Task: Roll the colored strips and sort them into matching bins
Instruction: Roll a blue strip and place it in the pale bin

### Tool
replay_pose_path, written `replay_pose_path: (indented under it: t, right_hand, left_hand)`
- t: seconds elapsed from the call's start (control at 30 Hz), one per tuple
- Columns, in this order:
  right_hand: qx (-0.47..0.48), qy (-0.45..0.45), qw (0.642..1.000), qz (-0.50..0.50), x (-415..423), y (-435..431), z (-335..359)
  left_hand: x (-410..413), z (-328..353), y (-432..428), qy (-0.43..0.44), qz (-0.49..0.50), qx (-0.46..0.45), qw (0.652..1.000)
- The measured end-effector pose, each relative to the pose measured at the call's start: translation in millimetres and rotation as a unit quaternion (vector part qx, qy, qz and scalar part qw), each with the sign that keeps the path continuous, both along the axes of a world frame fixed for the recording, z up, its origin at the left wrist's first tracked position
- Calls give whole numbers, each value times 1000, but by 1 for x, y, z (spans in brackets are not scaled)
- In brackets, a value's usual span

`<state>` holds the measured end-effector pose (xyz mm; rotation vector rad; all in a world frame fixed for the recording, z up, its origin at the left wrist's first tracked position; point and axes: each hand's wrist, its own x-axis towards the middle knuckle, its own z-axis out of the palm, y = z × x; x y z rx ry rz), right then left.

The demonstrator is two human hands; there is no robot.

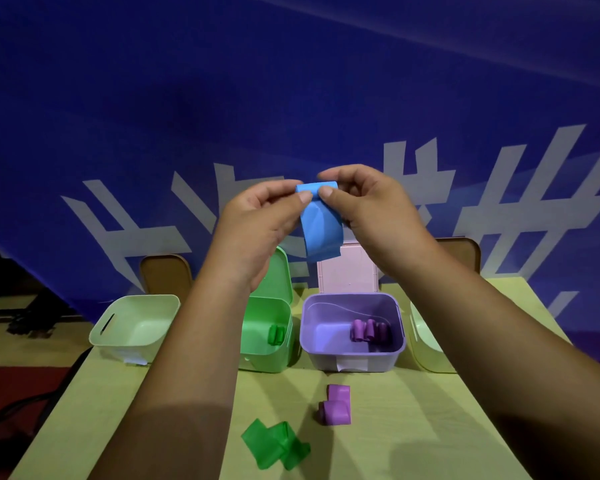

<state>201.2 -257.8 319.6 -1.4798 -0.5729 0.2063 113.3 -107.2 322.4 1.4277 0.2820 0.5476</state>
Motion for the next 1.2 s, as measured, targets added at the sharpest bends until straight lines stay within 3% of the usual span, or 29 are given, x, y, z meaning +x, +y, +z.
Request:
replay_pose_path:
  t: [0.47,0.83,1.2]
  right_hand:
    - [-18,24,1000,0,1,0,0]
    - [-35,-6,999,-3,4,-2,1]
    - [-28,38,999,-12,9,4,-4]
  left_hand:
    - [4,-4,8,-12,15,76,997]
    - [8,-1,-2,21,1,-21,1000]
    - [15,-4,5,10,20,40,999]
